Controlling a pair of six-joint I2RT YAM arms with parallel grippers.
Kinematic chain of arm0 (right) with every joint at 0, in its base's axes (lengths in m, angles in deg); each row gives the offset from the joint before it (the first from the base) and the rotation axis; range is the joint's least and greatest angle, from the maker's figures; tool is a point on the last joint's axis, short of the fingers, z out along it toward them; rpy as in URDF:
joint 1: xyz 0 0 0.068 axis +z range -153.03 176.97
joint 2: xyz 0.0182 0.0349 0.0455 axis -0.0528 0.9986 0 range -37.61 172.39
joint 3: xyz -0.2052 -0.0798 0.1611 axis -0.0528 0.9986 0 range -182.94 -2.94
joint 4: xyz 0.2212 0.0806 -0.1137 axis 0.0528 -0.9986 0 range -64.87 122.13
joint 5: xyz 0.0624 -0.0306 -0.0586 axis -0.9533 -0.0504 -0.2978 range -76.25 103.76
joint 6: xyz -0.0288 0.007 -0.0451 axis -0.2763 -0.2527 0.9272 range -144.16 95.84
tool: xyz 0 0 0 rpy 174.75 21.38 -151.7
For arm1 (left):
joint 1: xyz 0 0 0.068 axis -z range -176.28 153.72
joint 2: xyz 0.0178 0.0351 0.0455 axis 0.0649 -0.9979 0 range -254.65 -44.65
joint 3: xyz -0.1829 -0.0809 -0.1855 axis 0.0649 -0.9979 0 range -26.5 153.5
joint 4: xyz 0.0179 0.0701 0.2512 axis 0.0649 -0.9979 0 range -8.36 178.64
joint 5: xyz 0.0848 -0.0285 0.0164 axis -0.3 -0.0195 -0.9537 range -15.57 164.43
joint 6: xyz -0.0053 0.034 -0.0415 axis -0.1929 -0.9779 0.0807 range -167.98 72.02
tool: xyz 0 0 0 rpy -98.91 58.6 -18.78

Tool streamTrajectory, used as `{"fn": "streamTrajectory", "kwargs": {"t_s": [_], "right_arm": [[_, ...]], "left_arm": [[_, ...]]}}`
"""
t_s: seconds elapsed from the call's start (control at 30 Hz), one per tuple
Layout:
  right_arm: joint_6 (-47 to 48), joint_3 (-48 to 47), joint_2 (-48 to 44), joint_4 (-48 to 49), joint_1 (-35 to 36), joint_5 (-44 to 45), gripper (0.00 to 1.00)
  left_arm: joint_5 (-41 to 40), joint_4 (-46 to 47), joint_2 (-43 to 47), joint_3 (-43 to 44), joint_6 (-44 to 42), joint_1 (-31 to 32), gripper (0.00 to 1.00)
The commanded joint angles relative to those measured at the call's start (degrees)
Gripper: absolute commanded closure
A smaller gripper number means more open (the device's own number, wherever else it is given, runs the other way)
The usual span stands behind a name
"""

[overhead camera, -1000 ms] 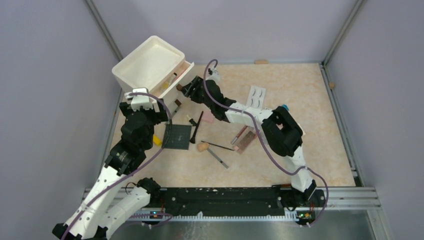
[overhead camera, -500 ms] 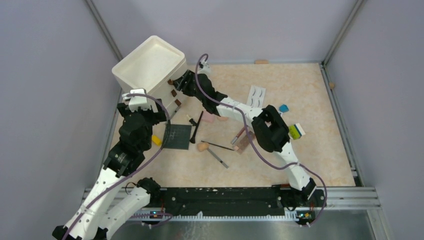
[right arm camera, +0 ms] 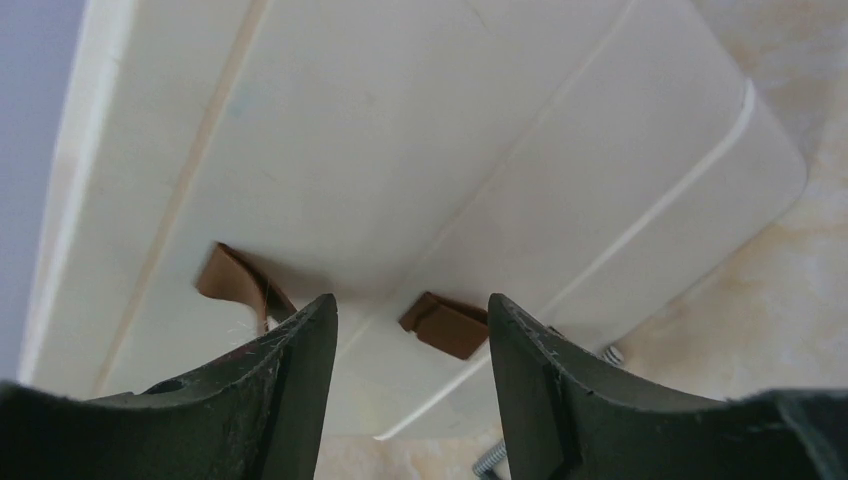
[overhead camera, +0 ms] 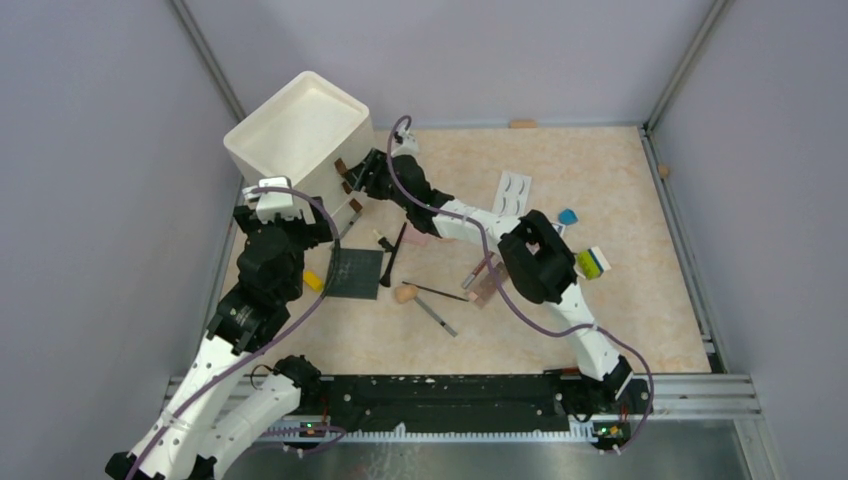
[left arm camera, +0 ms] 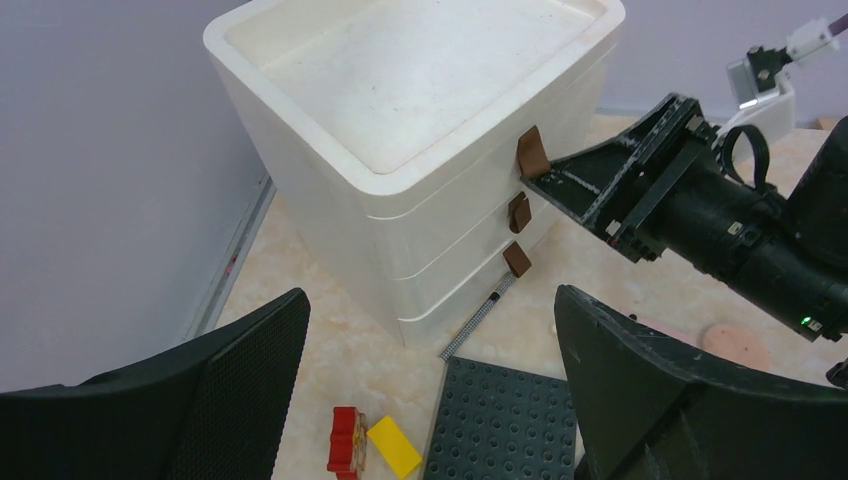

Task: Organize the makeup
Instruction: Close the drawer in the storage box, then open the drawer in the storage box.

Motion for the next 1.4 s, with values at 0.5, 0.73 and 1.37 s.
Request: {"fn": "streamTrajectory", "kwargs": {"t_s": [0.5, 0.73, 1.37], "right_arm": [[-9.1, 11.1, 0.1, 22.7, -2.2, -8.2, 0.41], [-11.7, 9.3, 2.4, 22.8, -2.7, -9.5, 0.41], [-15.3, 3.8, 7.7, 22.5, -3.0, -11.7, 0.49]], "left_arm": [[1.7, 2.8, -0.3, -0.3, 0.0, -0.7, 0.03], [2.0, 2.8, -0.5, -0.3, -0.1, -0.7, 0.03], [2.0, 2.8, -0.3, -0.3, -0.3, -0.8, 0.02]]}}
